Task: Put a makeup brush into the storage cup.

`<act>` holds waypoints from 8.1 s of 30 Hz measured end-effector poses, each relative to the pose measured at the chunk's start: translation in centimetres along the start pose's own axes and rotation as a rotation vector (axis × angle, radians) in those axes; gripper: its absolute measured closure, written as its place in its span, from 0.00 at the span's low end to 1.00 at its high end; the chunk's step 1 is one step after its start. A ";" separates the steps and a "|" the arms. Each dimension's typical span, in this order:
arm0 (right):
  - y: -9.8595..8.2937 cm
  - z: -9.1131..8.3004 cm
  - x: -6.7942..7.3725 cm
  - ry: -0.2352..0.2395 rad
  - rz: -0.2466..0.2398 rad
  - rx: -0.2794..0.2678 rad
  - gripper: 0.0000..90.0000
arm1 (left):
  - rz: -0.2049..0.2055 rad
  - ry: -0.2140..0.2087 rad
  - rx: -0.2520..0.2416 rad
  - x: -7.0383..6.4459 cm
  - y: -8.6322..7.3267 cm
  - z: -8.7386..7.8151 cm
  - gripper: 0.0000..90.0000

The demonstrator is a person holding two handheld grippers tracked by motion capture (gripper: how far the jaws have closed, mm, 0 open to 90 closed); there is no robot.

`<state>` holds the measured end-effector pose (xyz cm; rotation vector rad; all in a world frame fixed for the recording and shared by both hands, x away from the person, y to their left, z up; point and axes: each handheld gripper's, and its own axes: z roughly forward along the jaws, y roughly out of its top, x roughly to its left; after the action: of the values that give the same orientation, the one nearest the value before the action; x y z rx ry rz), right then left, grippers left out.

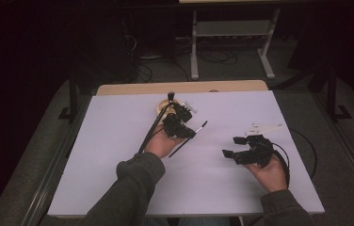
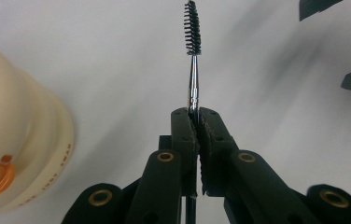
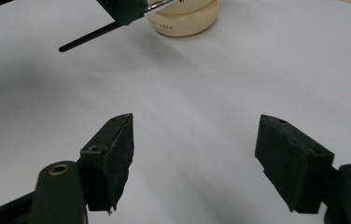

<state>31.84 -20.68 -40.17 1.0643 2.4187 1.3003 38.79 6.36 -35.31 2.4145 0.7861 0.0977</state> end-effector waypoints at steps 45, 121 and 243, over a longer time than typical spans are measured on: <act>2.2 2.2 3.3 0.146 -0.056 0.017 0.31 | 0.007 -0.057 -0.189 0.5 -5.5 -5.9 0.96; 9.9 5.4 5.4 0.544 -0.015 -0.041 0.84 | 0.124 -0.112 -0.328 -2.2 -8.3 -7.5 0.95; 24.1 3.4 0.4 0.243 -0.075 -0.020 0.94 | -0.024 0.037 -0.352 1.2 -18.4 -10.4 0.43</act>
<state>45.24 -9.67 -23.15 0.8437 2.5831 1.5026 27.76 24.35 -37.13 2.0756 0.7445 0.2501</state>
